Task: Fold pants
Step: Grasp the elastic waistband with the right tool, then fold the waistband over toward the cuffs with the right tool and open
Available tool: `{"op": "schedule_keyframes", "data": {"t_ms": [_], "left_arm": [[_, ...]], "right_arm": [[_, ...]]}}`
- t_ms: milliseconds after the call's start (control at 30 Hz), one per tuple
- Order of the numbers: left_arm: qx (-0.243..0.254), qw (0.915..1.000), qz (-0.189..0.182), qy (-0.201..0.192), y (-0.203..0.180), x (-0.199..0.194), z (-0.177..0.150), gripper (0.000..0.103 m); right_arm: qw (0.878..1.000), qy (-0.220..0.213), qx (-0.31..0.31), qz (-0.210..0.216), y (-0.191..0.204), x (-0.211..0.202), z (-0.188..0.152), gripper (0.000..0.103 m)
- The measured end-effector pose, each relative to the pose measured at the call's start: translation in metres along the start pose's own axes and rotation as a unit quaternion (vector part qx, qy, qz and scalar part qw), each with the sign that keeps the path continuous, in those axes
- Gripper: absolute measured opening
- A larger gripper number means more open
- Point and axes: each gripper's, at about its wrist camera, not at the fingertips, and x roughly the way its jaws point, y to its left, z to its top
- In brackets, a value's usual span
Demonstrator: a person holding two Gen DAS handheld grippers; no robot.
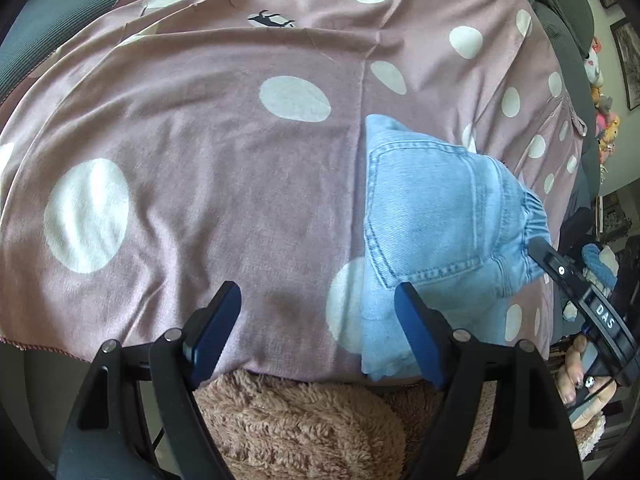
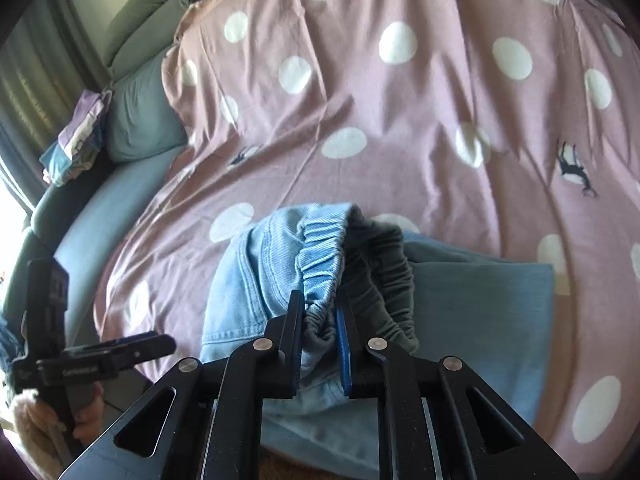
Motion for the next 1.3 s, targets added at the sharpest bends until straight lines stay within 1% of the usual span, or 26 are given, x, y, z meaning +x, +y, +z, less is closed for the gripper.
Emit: {"op": "schedule_keyframes", "data": {"t_ms": [67, 100, 167, 233, 333, 433, 500, 533, 567, 600, 633, 667, 733, 800, 867, 1000, 1100, 1133, 1167, 1300], "left_arm": [[0.006, 1.0000, -0.006, 0.003, -0.005, 0.004, 0.001, 0.079], [0.009, 0.9999, -0.008, 0.008, -0.007, 0.008, 0.001, 0.079], [0.010, 0.9998, -0.007, 0.019, -0.011, 0.016, 0.000, 0.079], [0.012, 0.9995, -0.007, 0.029, -0.014, 0.025, 0.000, 0.079], [0.020, 0.9995, -0.002, 0.022, -0.018, 0.028, 0.000, 0.079], [0.026, 0.9995, -0.002, 0.020, -0.020, 0.031, 0.001, 0.079], [0.034, 0.9993, 0.002, 0.018, -0.022, 0.032, 0.001, 0.079], [0.036, 0.9992, 0.003, 0.016, -0.022, 0.033, 0.000, 0.079], [0.037, 0.9992, 0.003, 0.015, -0.022, 0.032, 0.000, 0.079], [0.037, 0.9992, 0.002, 0.016, -0.022, 0.033, 0.000, 0.079], [0.036, 0.9992, 0.000, 0.017, -0.022, 0.032, 0.000, 0.079], [0.034, 0.9993, -0.002, 0.017, -0.022, 0.032, 0.000, 0.079], [0.030, 0.9993, -0.007, 0.019, -0.019, 0.031, -0.001, 0.079], [0.027, 0.9994, -0.009, 0.019, -0.019, 0.030, 0.000, 0.079], [0.027, 0.9994, -0.010, 0.019, -0.019, 0.029, -0.001, 0.079], [0.027, 0.9993, -0.014, 0.022, -0.018, 0.027, -0.002, 0.079], [0.022, 0.9994, -0.016, 0.024, -0.017, 0.025, -0.001, 0.079], [0.022, 0.9993, -0.016, 0.024, -0.017, 0.024, -0.001, 0.079], [0.023, 0.9993, -0.015, 0.024, -0.016, 0.023, -0.002, 0.079], [0.019, 0.9994, -0.015, 0.026, -0.017, 0.019, -0.003, 0.078]], "right_arm": [[1.000, 0.005, 0.010, 0.004, -0.009, -0.002, -0.005, 0.015], [1.000, 0.011, 0.016, 0.000, -0.013, 0.002, -0.007, 0.015], [0.999, 0.039, 0.033, -0.014, -0.025, 0.020, -0.013, 0.015], [0.998, 0.050, 0.044, -0.016, -0.033, 0.030, -0.020, 0.015], [0.998, 0.052, 0.043, -0.015, -0.035, 0.031, -0.020, 0.015], [0.997, 0.054, 0.015, -0.053, -0.027, 0.028, -0.018, 0.019], [0.997, 0.054, 0.004, -0.059, -0.025, 0.027, -0.017, 0.020], [0.997, 0.057, 0.005, -0.061, -0.026, 0.029, -0.016, 0.022], [0.996, 0.059, 0.010, -0.065, -0.029, 0.030, -0.015, 0.032], [0.995, 0.060, 0.015, -0.073, -0.032, 0.031, -0.014, 0.039], [0.995, 0.060, 0.020, -0.082, -0.034, 0.032, -0.013, 0.050], [0.994, 0.061, 0.021, -0.087, -0.036, 0.033, -0.013, 0.055], [0.995, 0.065, 0.022, -0.076, -0.039, 0.036, -0.013, 0.055], [0.995, 0.087, 0.028, -0.051, -0.043, 0.047, -0.014, 0.055], [0.993, 0.108, 0.038, -0.035, -0.046, 0.061, -0.016, 0.055], [0.994, 0.098, 0.043, -0.019, -0.045, 0.063, -0.016, 0.053], [0.995, 0.086, 0.045, -0.005, -0.046, 0.061, -0.018, 0.044], [0.996, 0.081, 0.043, 0.002, -0.044, 0.059, -0.019, 0.036], [0.996, 0.075, 0.040, 0.006, -0.041, 0.055, -0.019, 0.032], [0.997, 0.056, 0.043, -0.008, -0.031, 0.039, -0.016, 0.030]]}}
